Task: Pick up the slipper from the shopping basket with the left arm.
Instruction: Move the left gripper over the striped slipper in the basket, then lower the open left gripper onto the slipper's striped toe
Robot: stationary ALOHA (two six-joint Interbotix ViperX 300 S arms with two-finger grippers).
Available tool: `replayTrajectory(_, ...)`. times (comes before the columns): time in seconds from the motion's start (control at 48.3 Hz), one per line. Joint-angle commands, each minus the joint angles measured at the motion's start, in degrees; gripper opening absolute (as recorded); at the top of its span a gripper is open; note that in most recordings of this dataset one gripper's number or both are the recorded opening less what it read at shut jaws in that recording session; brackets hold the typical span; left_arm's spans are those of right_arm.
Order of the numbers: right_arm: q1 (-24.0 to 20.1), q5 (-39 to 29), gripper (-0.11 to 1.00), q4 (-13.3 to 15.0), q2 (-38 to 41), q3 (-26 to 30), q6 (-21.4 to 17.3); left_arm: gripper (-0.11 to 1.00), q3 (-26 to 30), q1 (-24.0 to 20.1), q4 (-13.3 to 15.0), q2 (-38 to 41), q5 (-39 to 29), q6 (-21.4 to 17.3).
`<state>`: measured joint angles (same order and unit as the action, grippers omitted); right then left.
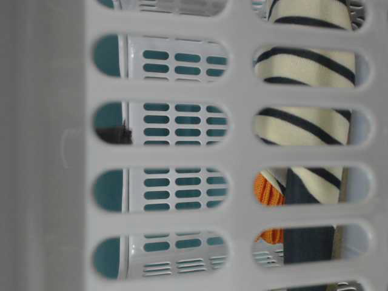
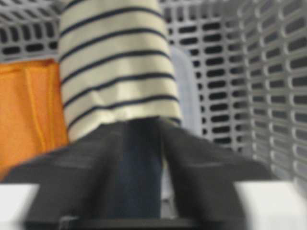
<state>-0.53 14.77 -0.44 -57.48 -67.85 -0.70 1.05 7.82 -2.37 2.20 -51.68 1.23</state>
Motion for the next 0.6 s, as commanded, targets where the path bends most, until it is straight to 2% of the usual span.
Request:
replayTrajectory(0.0, -0.35, 0.26, -0.02, -0.18, 0.53, 0.35, -0.09, 0.45, 2.55, 0.18, -0.26, 0.88, -0.79, -0.09)
replayTrajectory(0.104, -0.62, 0.26, -0.02, -0.18, 0.53, 0.35, -0.09, 0.75, 3.52, 0.09, -0.18, 3.43, -1.85, -0.18)
replayTrajectory(0.186, -0.7, 0.26, -0.02, -0.18, 0.62, 0.26, -0.09, 0.89, 4.13, 0.09, -0.18, 5.36, -1.85, -0.26)
replayTrajectory(0.58, -1.23, 0.26, -0.02, -0.18, 0.7, 0.18, -0.09, 0.9, 3.34, -1.14, -0.18, 10.46, -1.41, 0.79)
